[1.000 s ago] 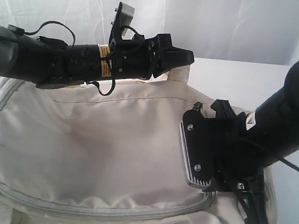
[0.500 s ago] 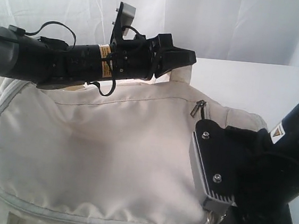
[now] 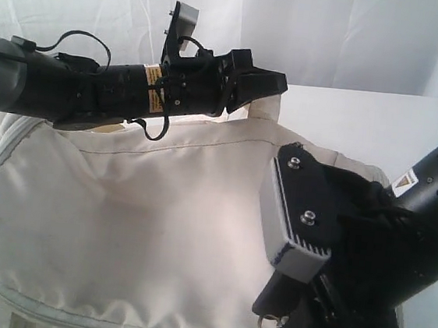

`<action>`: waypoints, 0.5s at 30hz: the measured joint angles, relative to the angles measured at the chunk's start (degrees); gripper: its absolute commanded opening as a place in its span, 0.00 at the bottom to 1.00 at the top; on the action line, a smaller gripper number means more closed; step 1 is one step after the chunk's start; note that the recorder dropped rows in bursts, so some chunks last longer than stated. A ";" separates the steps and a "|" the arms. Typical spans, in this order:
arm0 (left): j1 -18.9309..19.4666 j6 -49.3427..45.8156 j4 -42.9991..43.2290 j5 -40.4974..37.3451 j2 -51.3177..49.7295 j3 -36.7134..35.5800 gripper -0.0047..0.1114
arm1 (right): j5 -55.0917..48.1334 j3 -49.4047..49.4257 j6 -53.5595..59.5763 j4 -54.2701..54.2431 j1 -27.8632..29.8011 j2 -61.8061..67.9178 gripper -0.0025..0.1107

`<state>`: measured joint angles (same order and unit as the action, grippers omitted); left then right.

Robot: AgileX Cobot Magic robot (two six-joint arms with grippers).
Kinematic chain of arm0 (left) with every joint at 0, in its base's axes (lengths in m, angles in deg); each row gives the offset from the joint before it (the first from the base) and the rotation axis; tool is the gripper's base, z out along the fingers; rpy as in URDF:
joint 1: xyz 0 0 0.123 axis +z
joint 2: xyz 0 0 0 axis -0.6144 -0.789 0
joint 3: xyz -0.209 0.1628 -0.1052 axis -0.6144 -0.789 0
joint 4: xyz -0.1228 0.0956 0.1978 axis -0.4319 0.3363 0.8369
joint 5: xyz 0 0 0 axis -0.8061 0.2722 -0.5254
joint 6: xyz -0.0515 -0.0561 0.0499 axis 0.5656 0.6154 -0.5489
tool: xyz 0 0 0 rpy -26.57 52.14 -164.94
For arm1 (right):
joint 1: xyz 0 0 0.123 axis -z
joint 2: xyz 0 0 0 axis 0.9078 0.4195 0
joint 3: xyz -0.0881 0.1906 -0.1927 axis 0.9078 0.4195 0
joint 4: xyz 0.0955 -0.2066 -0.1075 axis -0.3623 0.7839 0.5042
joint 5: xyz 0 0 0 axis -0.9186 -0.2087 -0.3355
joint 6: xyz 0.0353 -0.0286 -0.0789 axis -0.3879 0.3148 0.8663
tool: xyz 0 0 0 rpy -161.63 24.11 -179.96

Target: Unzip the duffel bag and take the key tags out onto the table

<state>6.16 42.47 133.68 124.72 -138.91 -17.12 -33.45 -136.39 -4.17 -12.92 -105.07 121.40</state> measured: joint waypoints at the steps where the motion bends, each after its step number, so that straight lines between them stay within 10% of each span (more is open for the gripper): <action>1: 0.00 0.00 0.00 0.00 0.00 0.00 0.04 | 0.11 0.00 -0.22 -0.32 0.00 0.00 0.11; 15: 0.00 -0.43 -2.87 0.00 0.04 0.00 0.04 | 0.21 0.00 -10.98 -0.88 0.23 -0.23 0.11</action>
<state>6.16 42.04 130.81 124.72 -138.87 -17.12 -33.24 -136.39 -15.14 -13.81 -104.84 121.17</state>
